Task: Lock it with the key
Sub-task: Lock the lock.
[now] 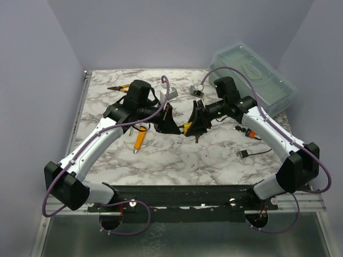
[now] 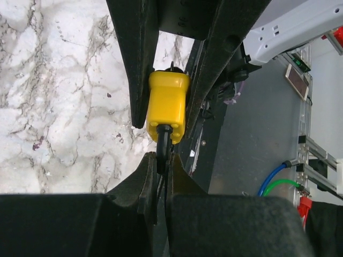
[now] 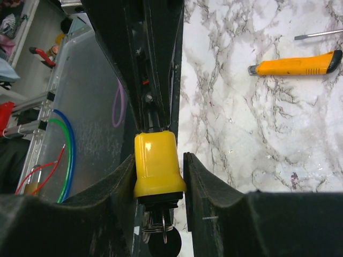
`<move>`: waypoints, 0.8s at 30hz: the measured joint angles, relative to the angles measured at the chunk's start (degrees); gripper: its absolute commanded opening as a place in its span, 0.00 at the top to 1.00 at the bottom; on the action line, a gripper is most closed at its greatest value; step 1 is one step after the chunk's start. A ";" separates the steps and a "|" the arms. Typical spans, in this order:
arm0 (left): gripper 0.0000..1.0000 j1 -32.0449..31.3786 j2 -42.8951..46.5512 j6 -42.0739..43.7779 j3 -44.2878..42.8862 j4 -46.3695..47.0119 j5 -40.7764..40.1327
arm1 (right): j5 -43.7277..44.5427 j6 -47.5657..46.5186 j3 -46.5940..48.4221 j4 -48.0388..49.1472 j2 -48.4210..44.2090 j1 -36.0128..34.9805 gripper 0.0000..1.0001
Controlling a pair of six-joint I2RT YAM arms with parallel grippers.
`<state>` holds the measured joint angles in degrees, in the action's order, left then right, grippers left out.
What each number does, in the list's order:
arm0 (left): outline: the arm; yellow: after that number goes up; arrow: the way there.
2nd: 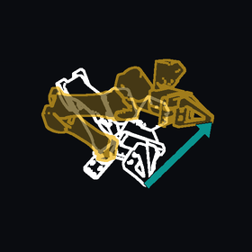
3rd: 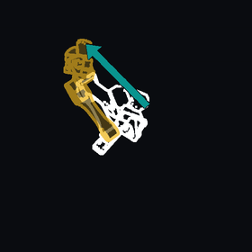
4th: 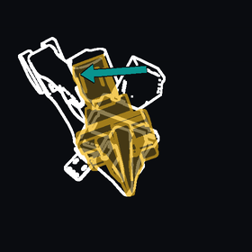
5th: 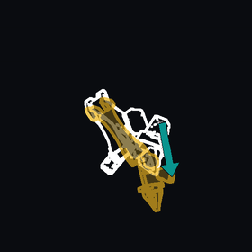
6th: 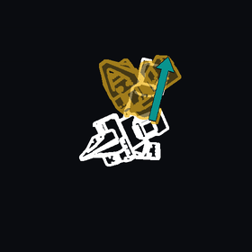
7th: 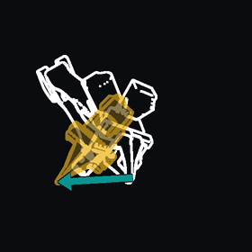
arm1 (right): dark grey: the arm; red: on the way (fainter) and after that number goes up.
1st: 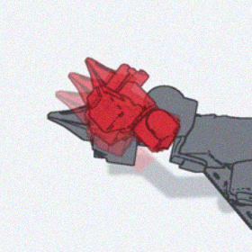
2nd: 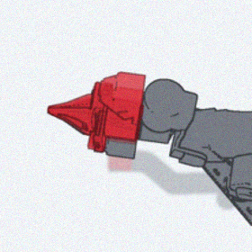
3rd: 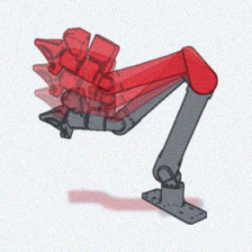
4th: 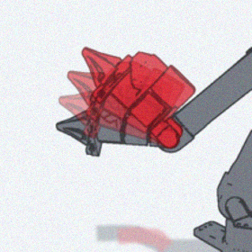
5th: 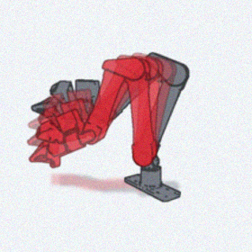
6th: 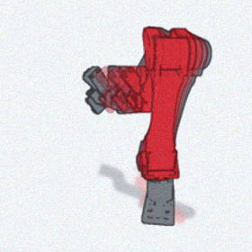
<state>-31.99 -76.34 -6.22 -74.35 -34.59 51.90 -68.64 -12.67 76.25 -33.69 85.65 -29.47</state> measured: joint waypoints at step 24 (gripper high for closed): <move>1.00 1.36 5.05 2.19 4.63 5.16 -1.20 | 0.66 -3.85 0.31 -0.33 -1.03 -0.04 1.00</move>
<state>-30.63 -71.29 -4.03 -69.71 -29.43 50.70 -67.99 -16.51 76.55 -34.02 84.62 -29.52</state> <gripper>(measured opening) 0.070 0.382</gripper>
